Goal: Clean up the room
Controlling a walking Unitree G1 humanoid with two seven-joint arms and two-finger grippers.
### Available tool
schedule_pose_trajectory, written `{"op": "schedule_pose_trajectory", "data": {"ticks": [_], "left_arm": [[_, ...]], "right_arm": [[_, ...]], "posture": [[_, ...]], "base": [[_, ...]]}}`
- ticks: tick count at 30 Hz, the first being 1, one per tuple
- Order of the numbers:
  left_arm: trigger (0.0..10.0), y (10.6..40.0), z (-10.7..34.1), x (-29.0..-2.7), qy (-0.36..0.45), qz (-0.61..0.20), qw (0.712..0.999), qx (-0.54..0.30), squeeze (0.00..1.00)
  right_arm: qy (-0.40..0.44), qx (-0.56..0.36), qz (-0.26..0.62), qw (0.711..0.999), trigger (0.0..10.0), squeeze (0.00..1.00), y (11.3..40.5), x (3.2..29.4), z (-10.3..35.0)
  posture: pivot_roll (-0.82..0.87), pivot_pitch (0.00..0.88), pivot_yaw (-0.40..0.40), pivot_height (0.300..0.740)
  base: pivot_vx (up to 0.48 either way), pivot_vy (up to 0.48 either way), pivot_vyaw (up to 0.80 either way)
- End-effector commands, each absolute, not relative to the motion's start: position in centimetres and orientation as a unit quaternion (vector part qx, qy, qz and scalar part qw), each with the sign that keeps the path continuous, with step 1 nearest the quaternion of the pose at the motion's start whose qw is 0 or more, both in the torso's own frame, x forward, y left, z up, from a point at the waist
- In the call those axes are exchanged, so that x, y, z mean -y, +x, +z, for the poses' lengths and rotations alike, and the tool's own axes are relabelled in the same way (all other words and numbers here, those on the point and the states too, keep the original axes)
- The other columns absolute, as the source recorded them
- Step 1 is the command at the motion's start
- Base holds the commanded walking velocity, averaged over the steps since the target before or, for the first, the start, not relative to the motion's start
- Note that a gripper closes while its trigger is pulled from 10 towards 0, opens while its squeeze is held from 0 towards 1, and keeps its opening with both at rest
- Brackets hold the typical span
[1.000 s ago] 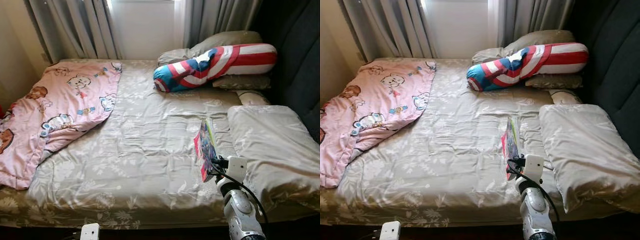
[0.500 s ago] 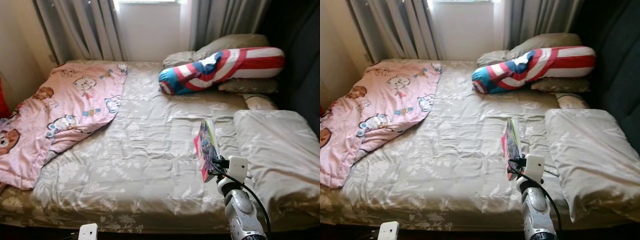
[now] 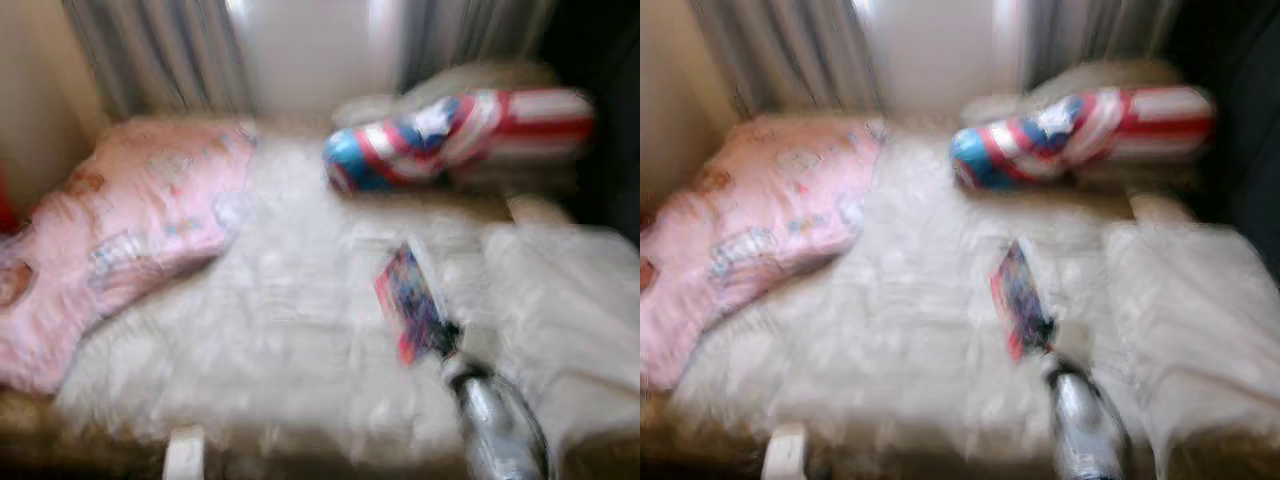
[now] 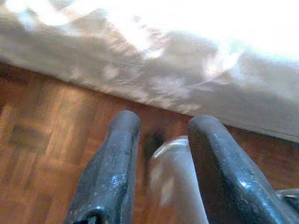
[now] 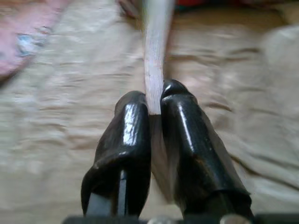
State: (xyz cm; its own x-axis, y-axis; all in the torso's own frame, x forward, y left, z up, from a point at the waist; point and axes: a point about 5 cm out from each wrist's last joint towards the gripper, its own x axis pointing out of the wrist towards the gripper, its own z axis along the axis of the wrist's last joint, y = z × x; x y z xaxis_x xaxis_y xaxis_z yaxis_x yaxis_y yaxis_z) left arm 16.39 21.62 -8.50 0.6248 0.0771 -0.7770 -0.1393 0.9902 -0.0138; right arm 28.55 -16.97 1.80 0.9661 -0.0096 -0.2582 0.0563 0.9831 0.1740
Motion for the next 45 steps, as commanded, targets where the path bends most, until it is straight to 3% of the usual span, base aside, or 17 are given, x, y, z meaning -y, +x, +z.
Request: {"op": "schedule_pose_trajectory", "data": {"ticks": [1,12,18,29,45], "left_arm": [[10.0,15.7,-8.7,-22.0,-0.035,0.065,0.895,-0.441,0.0],[10.0,15.3,-8.9,-22.0,-0.033,0.058,0.893,-0.444,0.0],[10.0,16.1,-8.4,-22.0,-0.032,0.053,0.907,-0.416,0.0],[10.0,21.8,-3.8,-23.1,-0.008,0.03,0.972,-0.233,0.0],[10.0,23.8,-0.5,-20.5,0.01,-0.021,0.994,-0.103,0.0]], "right_arm": [[0.091,-0.106,-0.001,0.99,10.0,0.0,29.3,16.1,2.8],[0.097,-0.106,-0.006,0.99,10.0,0.0,29.2,16.2,2.7],[0.1,-0.1,-0.017,0.99,10.0,0.0,29.2,16.3,2.7],[0.109,-0.111,-0.011,0.988,10.0,0.0,28.7,16.3,2.2],[0.095,-0.136,0.0,0.986,10.0,0.0,28.7,16.2,1.8]], "posture": [[0.01,0.002,-0.021,0.74],[0.01,0.012,-0.019,0.74],[0.01,0.013,-0.014,0.74],[0.01,0.014,-0.013,0.74],[0.0,0.017,-0.012,0.735]], "base": [[0.27,0.0,0.0],[0.022,0.0,0.0],[0.0,0.0,0.0],[0.0,0.0,0.0],[0.0,0.0,0.0]]}}
